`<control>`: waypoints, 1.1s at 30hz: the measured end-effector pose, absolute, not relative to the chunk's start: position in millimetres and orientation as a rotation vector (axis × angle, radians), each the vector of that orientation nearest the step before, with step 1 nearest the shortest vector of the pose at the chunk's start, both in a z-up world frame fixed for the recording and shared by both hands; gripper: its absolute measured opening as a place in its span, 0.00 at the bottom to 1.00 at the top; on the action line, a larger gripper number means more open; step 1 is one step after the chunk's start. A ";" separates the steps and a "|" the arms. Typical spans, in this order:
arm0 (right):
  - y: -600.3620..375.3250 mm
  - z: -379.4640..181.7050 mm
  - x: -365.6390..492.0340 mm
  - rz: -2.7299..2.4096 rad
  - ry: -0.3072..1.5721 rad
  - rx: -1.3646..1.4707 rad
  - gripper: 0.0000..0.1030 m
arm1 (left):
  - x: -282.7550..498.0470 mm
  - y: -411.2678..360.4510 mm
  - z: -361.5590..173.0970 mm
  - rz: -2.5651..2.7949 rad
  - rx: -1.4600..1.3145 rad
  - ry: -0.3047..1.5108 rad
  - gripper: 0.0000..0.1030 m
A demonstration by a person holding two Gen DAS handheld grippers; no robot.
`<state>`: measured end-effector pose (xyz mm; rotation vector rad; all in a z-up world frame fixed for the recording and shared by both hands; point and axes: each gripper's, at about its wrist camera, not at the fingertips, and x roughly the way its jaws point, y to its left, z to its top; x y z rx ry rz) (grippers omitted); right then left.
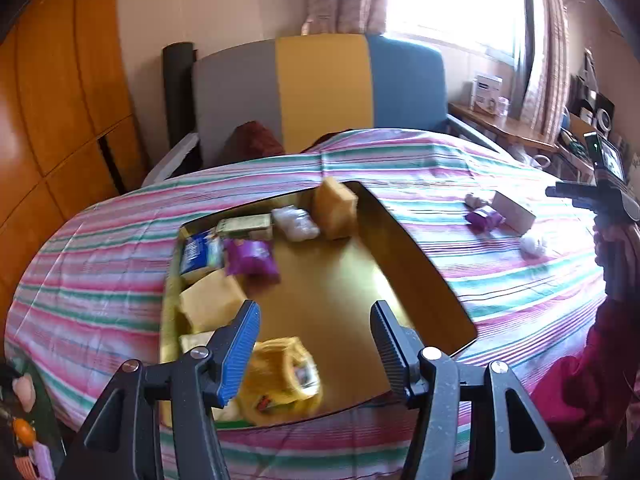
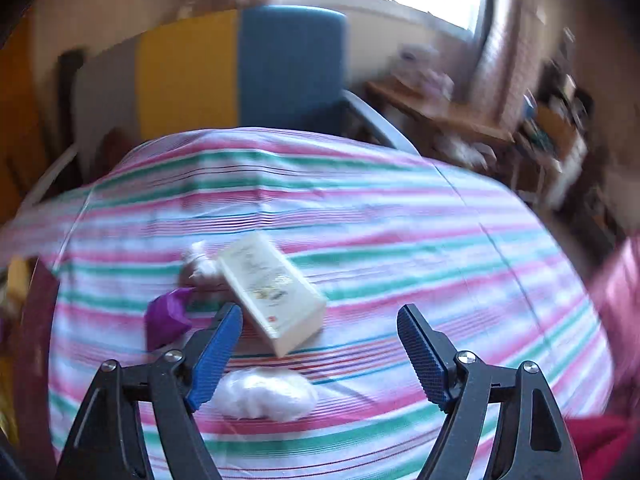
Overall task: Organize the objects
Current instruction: 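Move the left tool to the purple candy packet while the right tool moves toward the plastic bag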
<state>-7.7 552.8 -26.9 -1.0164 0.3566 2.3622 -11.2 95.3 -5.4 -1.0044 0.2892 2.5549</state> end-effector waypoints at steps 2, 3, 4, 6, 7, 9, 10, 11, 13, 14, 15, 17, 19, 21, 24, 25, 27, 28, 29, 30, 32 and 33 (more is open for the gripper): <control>563.9 -29.5 -3.7 2.332 0.426 -1.015 0.79 | -11.4 107.0 -5.6 2.530 -0.999 0.309 0.56; 569.0 -32.0 -2.9 2.317 0.458 -1.025 0.79 | -11.0 114.4 -6.0 2.513 -0.997 0.321 0.56; 571.5 -33.1 -2.1 2.307 0.477 -1.030 0.79 | -10.7 119.5 -6.5 2.500 -0.996 0.328 0.56; 574.4 -36.7 -0.9 2.296 0.509 -1.038 0.80 | -9.6 132.0 -7.2 2.471 -0.995 0.341 0.56; 575.8 -37.8 0.0 2.292 0.520 -1.042 0.81 | -9.0 137.7 -7.3 2.458 -0.993 0.348 0.56; 577.9 -38.8 1.4 2.285 0.542 -1.045 0.82 | -7.3 148.2 -7.3 2.442 -0.985 0.365 0.56; 577.2 -39.0 3.3 2.284 0.552 -1.041 0.82 | -7.1 153.8 -7.5 2.432 -0.984 0.374 0.56; 577.7 -39.0 4.3 2.284 0.566 -1.036 0.83 | -7.3 159.6 -7.4 2.420 -0.984 0.382 0.56; 578.4 -38.8 5.9 2.280 0.585 -1.033 0.85 | -7.4 169.1 -7.3 2.403 -0.982 0.398 0.56; 579.8 -38.6 7.1 2.276 0.594 -1.030 0.85 | -7.1 174.0 -7.3 2.395 -0.977 0.406 0.56; 580.8 -38.4 7.7 2.274 0.601 -1.028 0.85 | -6.6 180.3 -7.2 2.384 -0.972 0.416 0.56; 582.9 -38.6 8.5 2.270 0.616 -1.024 0.85 | -7.0 190.0 -8.0 2.364 -0.971 0.430 0.56; 584.3 -38.6 9.2 2.268 0.629 -1.022 0.85 | -8.7 200.1 -9.4 2.341 -0.980 0.437 0.56; 585.2 -37.6 10.7 2.272 0.643 -1.011 0.85 | -12.3 209.8 -10.2 2.314 -0.996 0.427 0.56; 587.5 -36.5 12.1 2.275 0.661 -0.998 0.85 | -17.6 225.2 -12.0 2.272 -1.026 0.409 0.56; 588.2 -36.4 12.9 2.277 0.670 -0.994 0.85 | -19.0 230.1 -12.7 2.262 -1.028 0.413 0.56; 589.6 -36.0 13.3 2.280 0.686 -0.990 0.85 | -22.3 243.0 -16.1 2.245 -1.037 0.430 0.56; 589.9 -35.8 13.7 2.284 0.694 -0.988 0.85 | -24.7 249.0 -17.7 2.237 -1.046 0.431 0.56; 590.2 -35.7 14.3 2.285 0.699 -0.986 0.85 | -27.1 254.4 -18.7 2.227 -1.053 0.429 0.56; 590.5 -35.8 14.6 2.285 0.704 -0.985 0.85 | -29.9 260.8 -19.6 2.217 -1.056 0.427 0.56; 591.9 -36.4 15.0 2.288 0.722 -0.986 0.85 | -36.9 273.6 -22.5 2.201 -1.074 0.431 0.56; 592.2 -36.9 14.9 2.290 0.730 -0.989 0.85 | -42.4 279.8 -24.7 2.187 -1.099 0.421 0.56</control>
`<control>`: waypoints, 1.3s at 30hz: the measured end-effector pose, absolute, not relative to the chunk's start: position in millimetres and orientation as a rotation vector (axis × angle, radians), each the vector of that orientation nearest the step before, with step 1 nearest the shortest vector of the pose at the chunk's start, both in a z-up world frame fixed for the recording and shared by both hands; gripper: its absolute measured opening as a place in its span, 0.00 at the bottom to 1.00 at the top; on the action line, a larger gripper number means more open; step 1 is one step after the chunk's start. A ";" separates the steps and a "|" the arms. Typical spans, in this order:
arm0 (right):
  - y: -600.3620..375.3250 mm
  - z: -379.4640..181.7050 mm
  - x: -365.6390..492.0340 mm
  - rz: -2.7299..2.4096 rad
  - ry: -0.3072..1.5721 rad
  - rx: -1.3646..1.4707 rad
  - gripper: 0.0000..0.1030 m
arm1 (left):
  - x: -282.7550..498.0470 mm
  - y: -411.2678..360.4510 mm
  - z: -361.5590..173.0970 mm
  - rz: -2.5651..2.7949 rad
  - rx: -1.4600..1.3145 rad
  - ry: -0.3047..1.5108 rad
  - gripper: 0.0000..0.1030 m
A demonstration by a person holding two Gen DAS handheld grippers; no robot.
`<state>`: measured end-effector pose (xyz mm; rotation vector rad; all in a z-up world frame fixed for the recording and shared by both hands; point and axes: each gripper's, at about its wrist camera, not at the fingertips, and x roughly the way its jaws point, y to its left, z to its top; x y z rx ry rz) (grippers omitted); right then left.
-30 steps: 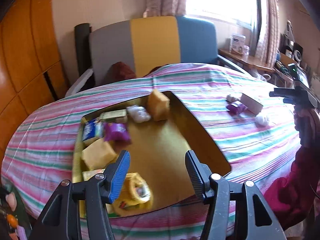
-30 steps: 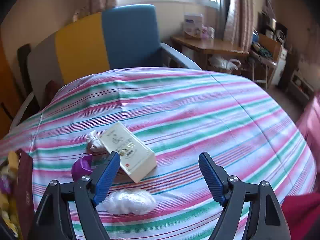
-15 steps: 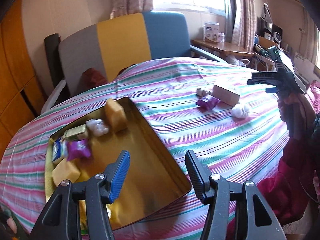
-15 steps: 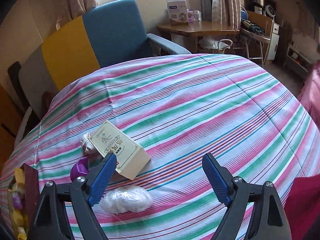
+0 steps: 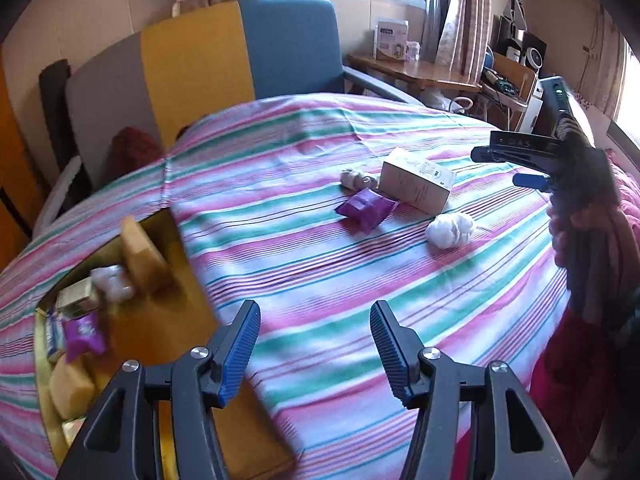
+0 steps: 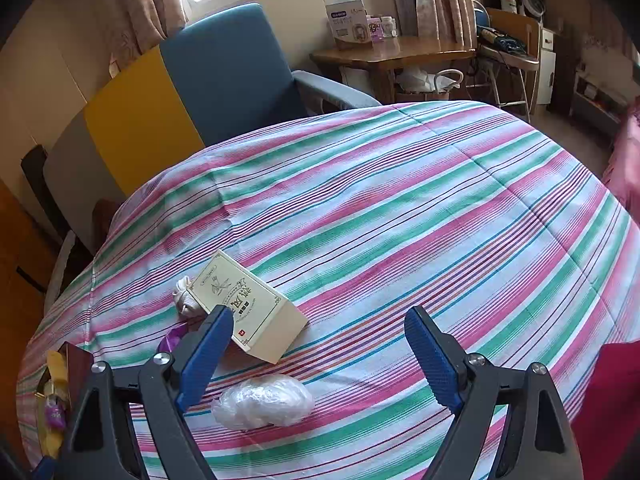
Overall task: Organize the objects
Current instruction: 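Move the left tool to the purple candy packet while the right tool moves toward the plastic bag, then grasp the purple candy packet with the left tool and lift, then grasp the clear plastic-wrapped bag with the right tool while the left tool holds the packet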
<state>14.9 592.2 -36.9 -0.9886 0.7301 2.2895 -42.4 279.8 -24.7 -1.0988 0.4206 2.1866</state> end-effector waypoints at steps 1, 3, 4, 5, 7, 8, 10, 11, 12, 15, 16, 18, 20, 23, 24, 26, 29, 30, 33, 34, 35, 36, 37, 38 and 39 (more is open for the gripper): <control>592.3 -37.4 14.9 2.292 0.738 -0.993 0.85 | -47.2 286.0 -27.1 2.170 -1.125 0.403 0.56; 591.8 -38.1 14.9 2.296 0.754 -1.000 0.85 | -57.7 299.2 -33.4 2.118 -1.181 0.350 0.56; 591.9 -38.1 15.2 2.299 0.761 -0.999 0.85 | -64.2 305.3 -37.4 2.090 -1.222 0.313 0.56; 592.5 -38.4 15.3 2.300 0.772 -0.999 0.86 | -69.9 310.0 -41.4 2.063 -1.262 0.263 0.56; 593.7 -39.3 16.0 2.302 0.796 -1.000 0.86 | -86.1 319.7 -51.1 1.996 -1.355 0.117 0.56; 594.1 -39.9 15.8 2.306 0.810 -1.002 0.86 | -93.4 324.3 -55.0 1.980 -1.387 0.066 0.56; 593.4 -40.4 14.9 2.312 0.819 -1.010 0.86 | -110.5 335.0 -63.4 1.953 -1.452 -0.036 0.56; 592.8 -40.4 14.3 2.317 0.819 -1.014 0.86 | -116.3 339.1 -66.3 1.943 -1.472 -0.071 0.56; 592.0 -40.4 13.5 2.323 0.819 -1.018 0.86 | -124.8 345.1 -70.7 1.930 -1.496 -0.112 0.56; 587.9 -39.6 10.1 2.349 0.809 -1.032 0.86 | -143.4 359.8 -81.3 1.942 -1.542 -0.153 0.56; 586.7 -39.5 9.6 2.354 0.807 -1.036 0.86 | -149.3 365.0 -85.5 1.946 -1.556 -0.157 0.57; 585.8 -39.1 9.3 2.365 0.813 -1.035 0.86 | -160.9 373.8 -95.6 1.951 -1.593 -0.170 0.60; 586.2 -39.0 9.2 2.370 0.826 -1.036 0.87 | -167.8 379.9 -102.9 1.945 -1.616 -0.194 0.60; 586.3 -39.5 7.9 2.378 0.834 -1.041 0.87 | -173.0 391.4 -113.4 1.947 -1.635 -0.189 0.62; 586.2 -39.5 7.5 2.380 0.835 -1.041 0.87 | -172.4 395.8 -114.5 1.962 -1.622 -0.164 0.62; 585.9 -41.2 5.7 2.379 0.837 -1.055 0.87 | -169.9 402.6 -112.3 1.987 -1.590 -0.091 0.59; 584.4 -45.9 2.4 2.376 0.848 -1.095 0.87 | -160.9 400.7 -110.8 2.024 -1.547 0.030 0.43; 583.8 -48.5 0.7 2.374 0.855 -1.114 0.87 | -158.0 399.2 -110.6 2.024 -1.528 0.064 0.40; 581.4 -55.1 -2.7 2.359 0.847 -1.172 0.87 | -147.1 383.9 -109.3 2.017 -1.506 0.092 0.33; 581.3 -55.6 -2.7 2.357 0.845 -1.175 0.87 | -143.8 378.8 -107.9 2.016 -1.495 0.109 0.33; 581.6 -57.0 -2.8 2.355 0.852 -1.182 0.88 | -139.9 374.0 -107.1 2.015 -1.481 0.132 0.33; 582.1 -59.4 -3.3 2.349 0.863 -1.199 0.88 | -132.9 370.8 -105.6 2.014 -1.464 0.164 0.33; 581.8 -61.5 -4.1 2.343 0.865 -1.216 0.88 | -126.5 366.2 -104.4 2.013 -1.456 0.177 0.33; 581.3 -62.9 -4.8 2.342 0.864 -1.228 0.88 | -119.2 359.8 -103.4 2.012 -1.452 0.178 0.33; 580.1 -64.9 -6.5 2.346 0.869 -1.246 0.88 | -114.0 356.8 -101.4 2.008 -1.450 0.177 0.33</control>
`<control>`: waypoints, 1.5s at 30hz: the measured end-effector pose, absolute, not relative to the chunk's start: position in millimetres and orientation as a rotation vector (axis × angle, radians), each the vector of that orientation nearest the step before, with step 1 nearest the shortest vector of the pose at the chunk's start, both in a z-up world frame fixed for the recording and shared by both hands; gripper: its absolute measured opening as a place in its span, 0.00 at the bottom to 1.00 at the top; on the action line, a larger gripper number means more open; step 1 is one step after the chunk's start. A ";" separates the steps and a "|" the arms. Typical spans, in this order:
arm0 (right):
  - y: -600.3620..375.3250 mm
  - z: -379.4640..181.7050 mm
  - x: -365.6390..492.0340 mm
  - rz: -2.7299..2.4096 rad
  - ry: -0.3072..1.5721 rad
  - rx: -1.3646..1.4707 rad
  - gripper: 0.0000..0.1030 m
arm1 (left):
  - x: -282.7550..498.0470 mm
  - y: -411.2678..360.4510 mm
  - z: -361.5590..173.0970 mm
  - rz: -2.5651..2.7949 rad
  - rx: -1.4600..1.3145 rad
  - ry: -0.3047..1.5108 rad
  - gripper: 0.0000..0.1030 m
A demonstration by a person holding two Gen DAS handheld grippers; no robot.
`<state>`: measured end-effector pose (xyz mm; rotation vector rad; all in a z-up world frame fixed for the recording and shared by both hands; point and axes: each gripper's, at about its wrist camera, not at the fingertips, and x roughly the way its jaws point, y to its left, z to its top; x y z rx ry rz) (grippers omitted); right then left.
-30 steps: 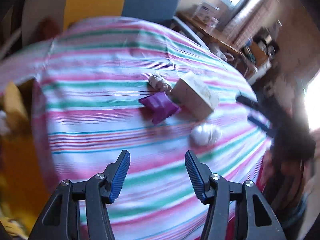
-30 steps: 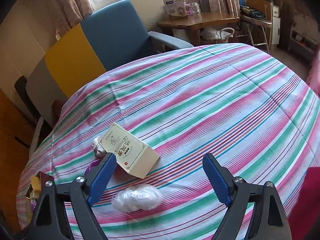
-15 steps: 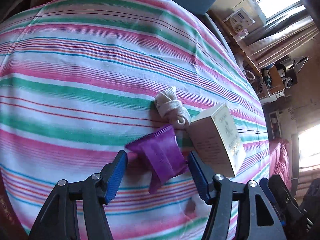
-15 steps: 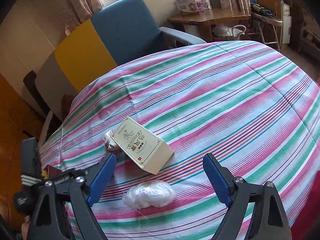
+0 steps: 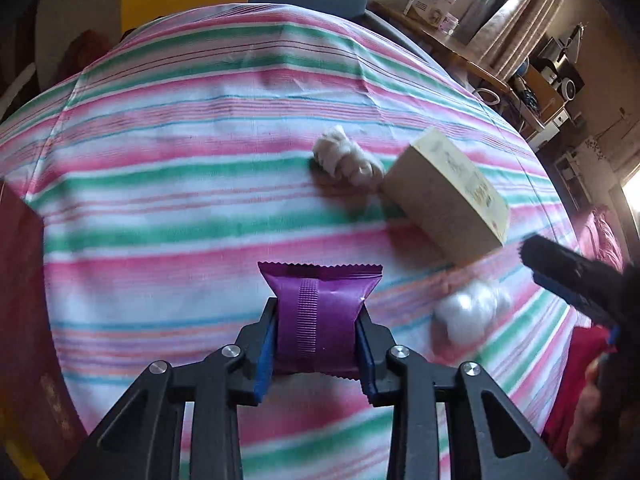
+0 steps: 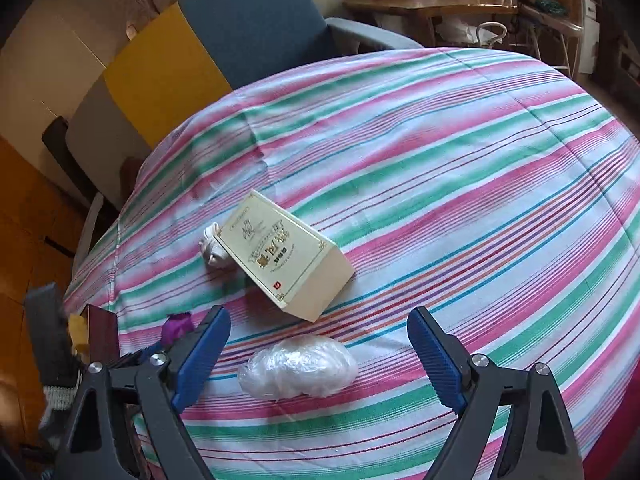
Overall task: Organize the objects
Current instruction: 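Grasp the clear plastic-wrapped bag with the right tool while the left tool holds the packet, then carry the purple candy packet into the gold tray and open the left tool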
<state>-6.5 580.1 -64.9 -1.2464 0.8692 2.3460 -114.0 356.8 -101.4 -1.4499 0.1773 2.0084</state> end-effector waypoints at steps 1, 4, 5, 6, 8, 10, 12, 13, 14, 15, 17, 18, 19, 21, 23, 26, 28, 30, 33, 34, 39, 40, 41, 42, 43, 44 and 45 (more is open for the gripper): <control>577.7 -67.4 -8.7 2.354 0.876 -1.273 0.88 | -107.6 351.4 -100.6 2.009 -1.443 0.186 0.33; 563.2 -73.4 -17.3 2.379 0.825 -1.366 0.90 | -89.9 339.8 -99.5 2.023 -1.415 0.222 0.33; 558.4 -73.2 -19.3 2.389 0.783 -1.381 0.90 | -82.6 333.3 -98.8 2.020 -1.410 0.222 0.33; 556.2 -73.5 -19.6 2.395 0.766 -1.388 0.90 | -77.3 331.0 -98.5 2.020 -1.404 0.228 0.33; 553.5 -76.5 -21.3 2.396 0.762 -1.423 0.91 | -66.2 323.4 -96.6 2.033 -1.374 0.255 0.32; 550.5 -78.7 -22.8 2.384 0.723 -1.449 0.92 | -56.0 317.2 -95.7 2.039 -1.353 0.270 0.33; 549.9 -81.6 -25.5 2.377 0.706 -1.471 0.92 | -45.1 310.1 -94.5 2.053 -1.326 0.290 0.33; 549.4 -82.6 -26.4 2.373 0.698 -1.479 0.92 | -41.0 309.3 -94.7 2.058 -1.310 0.303 0.33; 548.7 -83.7 -27.1 2.367 0.687 -1.488 0.92 | -36.8 308.5 -95.6 2.065 -1.293 0.318 0.33; 548.4 -84.8 -27.7 2.361 0.675 -1.495 0.92 | -32.5 309.8 -97.4 2.071 -1.266 0.332 0.33; 544.1 -86.9 -30.1 2.356 0.610 -1.519 0.75 | -28.1 311.6 -101.6 2.064 -1.230 0.354 0.33; 539.1 -88.3 -32.4 2.354 0.547 -1.543 0.58 | -26.4 312.4 -103.0 2.071 -1.199 0.365 0.33; 534.8 -87.6 -34.1 2.363 0.502 -1.549 0.56 | -25.2 312.5 -104.6 2.071 -1.178 0.376 0.33; 528.0 -88.1 -36.5 2.375 0.442 -1.566 0.52 | -25.0 311.3 -105.3 2.073 -1.169 0.363 0.33; 529.3 -89.0 -35.8 2.373 0.455 -1.567 0.51 | -28.0 311.8 -106.1 2.066 -1.178 0.346 0.33; 535.2 -93.3 -34.8 2.358 0.516 -1.582 0.53 | -26.6 312.2 -108.0 2.064 -1.174 0.340 0.34; 536.8 -93.3 -34.8 2.357 0.518 -1.584 0.54 | -25.6 312.9 -109.1 2.070 -1.163 0.339 0.34; 537.0 -92.9 -34.5 2.357 0.511 -1.583 0.54 | -23.0 312.0 -109.1 2.076 -1.150 0.341 0.34; 537.0 -92.3 -35.4 2.357 0.489 -1.585 0.53 | -22.0 313.5 -110.1 2.086 -1.137 0.343 0.34; 536.2 -91.7 -34.9 2.358 0.482 -1.586 0.53 | -21.8 313.8 -110.2 2.088 -1.135 0.341 0.34; 537.5 -91.1 -35.7 2.361 0.457 -1.591 0.53 | -18.9 314.5 -111.0 2.098 -1.120 0.349 0.34; 537.8 -90.9 -35.8 2.361 0.453 -1.591 0.53 | -18.1 315.2 -111.1 2.101 -1.115 0.355 0.34; 536.3 -90.8 -36.2 2.361 0.450 -1.591 0.53 | -17.2 314.9 -111.1 2.103 -1.111 0.358 0.34; 535.4 -90.5 -37.5 2.361 0.447 -1.591 0.53 | -16.5 315.2 -111.3 2.106 -1.106 0.360 0.34; 534.3 -90.2 -39.2 2.361 0.443 -1.591 0.53 | -16.2 315.2 -111.5 2.108 -1.104 0.360 0.34; 533.7 -90.1 -39.6 2.362 0.438 -1.591 0.53 | -15.9 315.1 -111.5 2.110 -1.102 0.359 0.34; 532.2 -90.5 -39.1 2.363 0.432 -1.590 0.53 | -15.8 314.9 -111.4 2.111 -1.101 0.357 0.34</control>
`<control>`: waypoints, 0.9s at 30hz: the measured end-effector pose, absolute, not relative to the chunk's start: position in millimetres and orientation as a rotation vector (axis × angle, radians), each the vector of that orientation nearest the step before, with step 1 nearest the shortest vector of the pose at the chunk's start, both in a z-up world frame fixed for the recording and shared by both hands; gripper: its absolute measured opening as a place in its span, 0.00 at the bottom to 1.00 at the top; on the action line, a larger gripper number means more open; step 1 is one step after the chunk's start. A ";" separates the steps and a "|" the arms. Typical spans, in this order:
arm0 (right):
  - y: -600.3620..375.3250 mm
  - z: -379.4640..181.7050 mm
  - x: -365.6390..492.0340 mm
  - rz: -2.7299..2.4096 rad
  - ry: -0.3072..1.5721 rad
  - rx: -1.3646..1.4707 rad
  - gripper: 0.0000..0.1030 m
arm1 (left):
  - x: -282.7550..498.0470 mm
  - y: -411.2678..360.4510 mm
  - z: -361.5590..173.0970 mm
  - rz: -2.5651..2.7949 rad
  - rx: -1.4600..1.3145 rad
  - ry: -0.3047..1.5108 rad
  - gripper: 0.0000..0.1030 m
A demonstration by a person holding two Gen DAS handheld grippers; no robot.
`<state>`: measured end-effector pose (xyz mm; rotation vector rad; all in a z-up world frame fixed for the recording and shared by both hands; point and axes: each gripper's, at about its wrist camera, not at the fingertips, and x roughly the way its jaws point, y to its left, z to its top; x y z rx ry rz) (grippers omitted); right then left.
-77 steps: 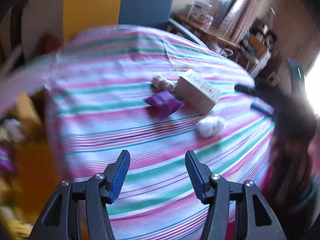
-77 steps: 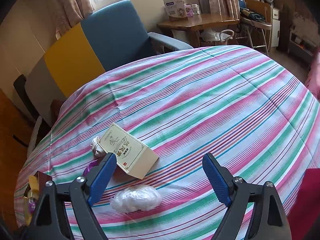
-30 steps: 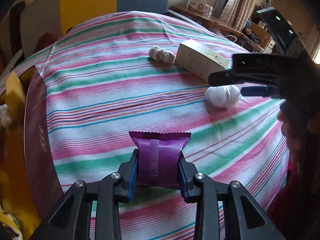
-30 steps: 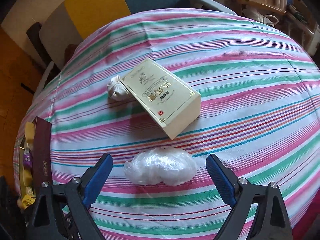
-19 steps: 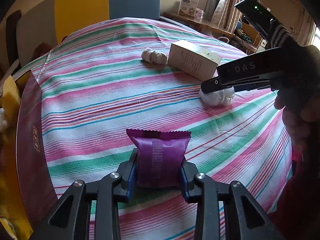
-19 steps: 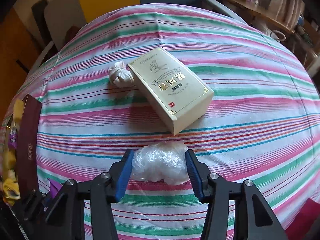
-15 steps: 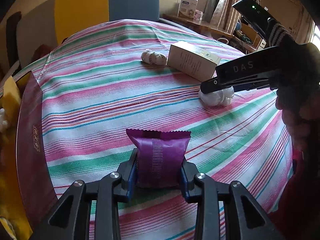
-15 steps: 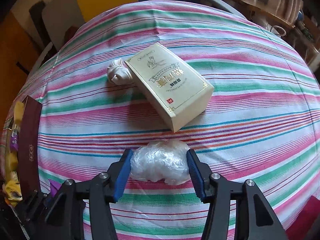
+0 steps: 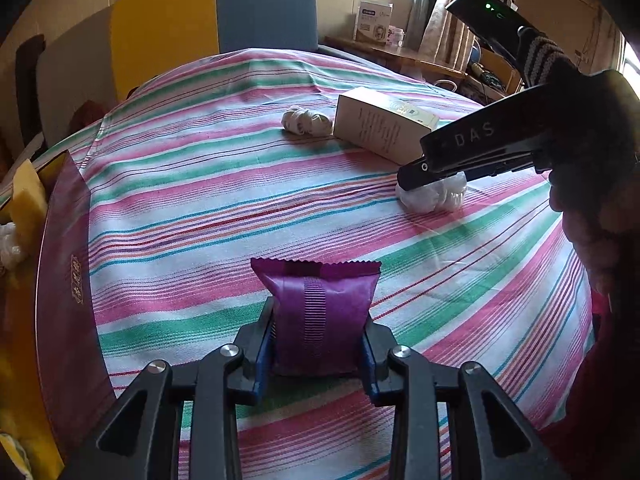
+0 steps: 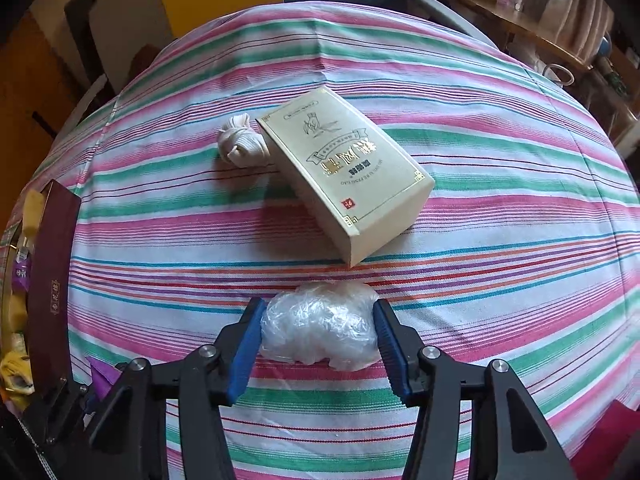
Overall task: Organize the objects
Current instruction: 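Carry the purple candy packet into the gold tray and open the left tool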
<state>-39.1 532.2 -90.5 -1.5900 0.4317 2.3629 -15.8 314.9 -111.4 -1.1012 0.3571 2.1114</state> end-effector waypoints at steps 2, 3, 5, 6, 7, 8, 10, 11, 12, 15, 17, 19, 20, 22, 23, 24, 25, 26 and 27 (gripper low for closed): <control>528.5 -91.6 -41.2 2.366 0.417 -1.589 0.53 | -14.9 315.6 -110.5 2.115 -1.095 0.370 0.33; 528.4 -91.7 -41.3 2.367 0.414 -1.589 0.53 | -13.7 316.4 -109.6 2.116 -1.091 0.384 0.33; 526.4 -89.8 -40.3 2.369 0.406 -1.588 0.53 | -14.3 313.8 -106.1 2.104 -1.114 0.364 0.32; 526.2 -89.4 -39.9 2.370 0.402 -1.587 0.53 | -14.3 310.7 -102.9 2.096 -1.126 0.340 0.31; 526.2 -89.0 -40.0 2.372 0.400 -1.586 0.53 | -13.7 307.0 -97.2 2.094 -1.122 0.317 0.31; 523.9 -86.9 -37.5 2.374 0.399 -1.584 0.53 | -11.9 303.0 -88.3 2.095 -1.102 0.300 0.31; 521.9 -87.2 -37.0 2.376 0.396 -1.583 0.53 | -8.1 289.9 -65.1 2.100 -1.049 0.267 0.31; 521.3 -87.2 -37.5 2.377 0.393 -1.582 0.53 | -8.4 281.4 -53.6 2.101 -1.035 0.240 0.31; 521.0 -87.7 -36.7 2.377 0.391 -1.582 0.53 | -11.1 268.2 -39.7 2.101 -1.025 0.201 0.31; 514.6 -86.8 -37.5 2.377 0.389 -1.580 0.53 | -25.7 223.7 -10.3 2.160 -1.017 0.107 0.32; 511.1 -87.1 -38.1 2.376 0.380 -1.580 0.53 | -42.4 190.6 -0.6 2.218 -1.032 0.043 0.32; 512.6 -87.9 -39.8 2.376 0.374 -1.580 0.53 | -60.1 156.8 0.3 2.318 -1.068 0.027 0.32; 513.1 -86.8 -35.3 2.377 0.370 -1.580 0.53 | -67.8 138.7 -1.7 2.374 -1.082 0.022 0.32; 511.5 -86.2 -35.2 2.377 0.362 -1.581 0.53 | -80.6 106.2 -10.4 2.439 -1.133 -0.016 0.32; 511.0 -86.7 -36.0 2.377 0.357 -1.581 0.53 | -84.5 95.5 -15.4 2.457 -1.154 -0.034 0.32; 510.8 -86.6 -35.7 2.377 0.355 -1.581 0.53 | -88.7 80.7 -21.9 2.485 -1.186 -0.055 0.32; 510.3 -86.5 -35.5 2.377 0.353 -1.581 0.53 | -92.4 69.7 -27.3 2.501 -1.211 -0.065 0.32; 510.3 -86.6 -35.2 2.377 0.350 -1.582 0.53 | -93.4 63.3 -30.4 2.511 -1.224 -0.073 0.32; 509.5 -86.4 -35.1 2.377 0.343 -1.582 0.53 | -96.1 55.2 -35.0 2.523 -1.243 -0.085 0.32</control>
